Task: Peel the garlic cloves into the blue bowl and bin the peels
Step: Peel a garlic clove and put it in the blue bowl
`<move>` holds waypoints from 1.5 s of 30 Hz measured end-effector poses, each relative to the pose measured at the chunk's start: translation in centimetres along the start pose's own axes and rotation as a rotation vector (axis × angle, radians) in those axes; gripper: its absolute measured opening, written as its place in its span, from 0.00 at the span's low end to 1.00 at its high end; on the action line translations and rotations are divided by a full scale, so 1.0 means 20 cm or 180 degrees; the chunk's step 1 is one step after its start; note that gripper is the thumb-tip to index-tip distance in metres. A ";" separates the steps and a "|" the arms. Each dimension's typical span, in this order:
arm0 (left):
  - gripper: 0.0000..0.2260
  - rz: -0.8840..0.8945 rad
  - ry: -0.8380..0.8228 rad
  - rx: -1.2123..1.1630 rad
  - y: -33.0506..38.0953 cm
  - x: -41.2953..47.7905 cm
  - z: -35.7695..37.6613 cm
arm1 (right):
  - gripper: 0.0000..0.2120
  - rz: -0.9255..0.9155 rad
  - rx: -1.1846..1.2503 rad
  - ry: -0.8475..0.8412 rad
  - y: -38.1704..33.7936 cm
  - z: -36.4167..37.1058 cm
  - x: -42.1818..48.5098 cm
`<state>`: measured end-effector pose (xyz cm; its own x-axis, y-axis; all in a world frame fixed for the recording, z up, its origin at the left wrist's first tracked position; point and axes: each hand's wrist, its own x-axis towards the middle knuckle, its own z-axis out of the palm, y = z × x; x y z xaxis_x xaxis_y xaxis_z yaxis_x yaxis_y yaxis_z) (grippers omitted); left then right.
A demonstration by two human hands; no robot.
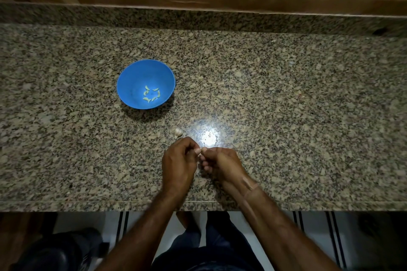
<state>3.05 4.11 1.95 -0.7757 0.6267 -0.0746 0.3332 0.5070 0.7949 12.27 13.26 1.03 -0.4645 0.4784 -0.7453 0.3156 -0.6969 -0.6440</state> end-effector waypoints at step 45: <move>0.03 0.0135 -0.0004 -0.0454 -0.04 -0.05 0.01 | 0.06 0.0099 0.0597 -0.0004 0.03 -0.02 -0.01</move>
<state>3.68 3.20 1.26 -0.7618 0.6466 -0.0397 0.2862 0.3909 0.8748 12.80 12.98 0.67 -0.4580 0.4546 -0.7639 0.1701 -0.7987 -0.5772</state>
